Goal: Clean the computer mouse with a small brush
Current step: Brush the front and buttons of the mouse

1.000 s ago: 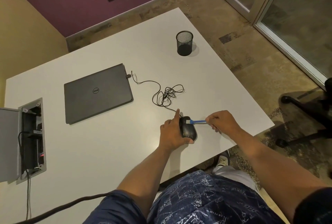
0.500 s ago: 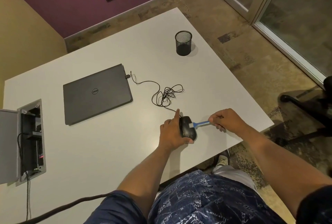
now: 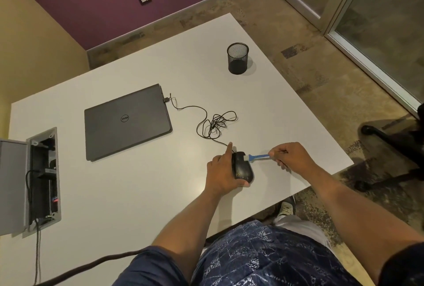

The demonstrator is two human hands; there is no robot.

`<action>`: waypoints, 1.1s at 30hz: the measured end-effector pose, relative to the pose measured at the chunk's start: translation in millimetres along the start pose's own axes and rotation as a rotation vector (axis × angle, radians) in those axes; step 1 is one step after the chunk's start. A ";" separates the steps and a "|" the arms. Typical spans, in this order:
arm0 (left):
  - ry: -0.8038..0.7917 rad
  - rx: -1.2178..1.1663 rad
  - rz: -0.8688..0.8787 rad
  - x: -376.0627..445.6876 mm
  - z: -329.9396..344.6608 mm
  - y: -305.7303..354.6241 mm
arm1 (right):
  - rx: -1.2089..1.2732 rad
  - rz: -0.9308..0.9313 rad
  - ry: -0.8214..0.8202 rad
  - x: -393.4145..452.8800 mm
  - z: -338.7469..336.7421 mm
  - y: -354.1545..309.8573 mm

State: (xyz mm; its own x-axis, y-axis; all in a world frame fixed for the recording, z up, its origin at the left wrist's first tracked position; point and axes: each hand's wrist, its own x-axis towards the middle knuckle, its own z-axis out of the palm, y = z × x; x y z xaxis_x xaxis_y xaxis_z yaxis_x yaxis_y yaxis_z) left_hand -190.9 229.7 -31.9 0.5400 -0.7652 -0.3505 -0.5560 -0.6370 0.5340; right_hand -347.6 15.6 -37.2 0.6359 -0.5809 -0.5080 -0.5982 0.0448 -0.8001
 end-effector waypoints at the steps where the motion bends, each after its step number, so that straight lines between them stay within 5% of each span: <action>1: 0.001 0.000 0.001 -0.1 0.3 0.2 | -0.012 -0.003 0.007 0.7 1.6 -0.4; 33: -0.031 -0.032 0.000 -1.0 -2.5 -9.4 | -0.194 -0.027 -0.178 -13.1 -7.9 -20.9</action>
State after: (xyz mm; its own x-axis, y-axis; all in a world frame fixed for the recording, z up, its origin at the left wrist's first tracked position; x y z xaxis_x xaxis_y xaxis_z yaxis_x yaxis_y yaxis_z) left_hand -184.6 236.7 -34.6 0.5199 -0.7682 -0.3735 -0.5354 -0.6338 0.5582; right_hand -347.3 15.8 -11.3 0.7185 -0.4271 -0.5489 -0.6511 -0.1359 -0.7467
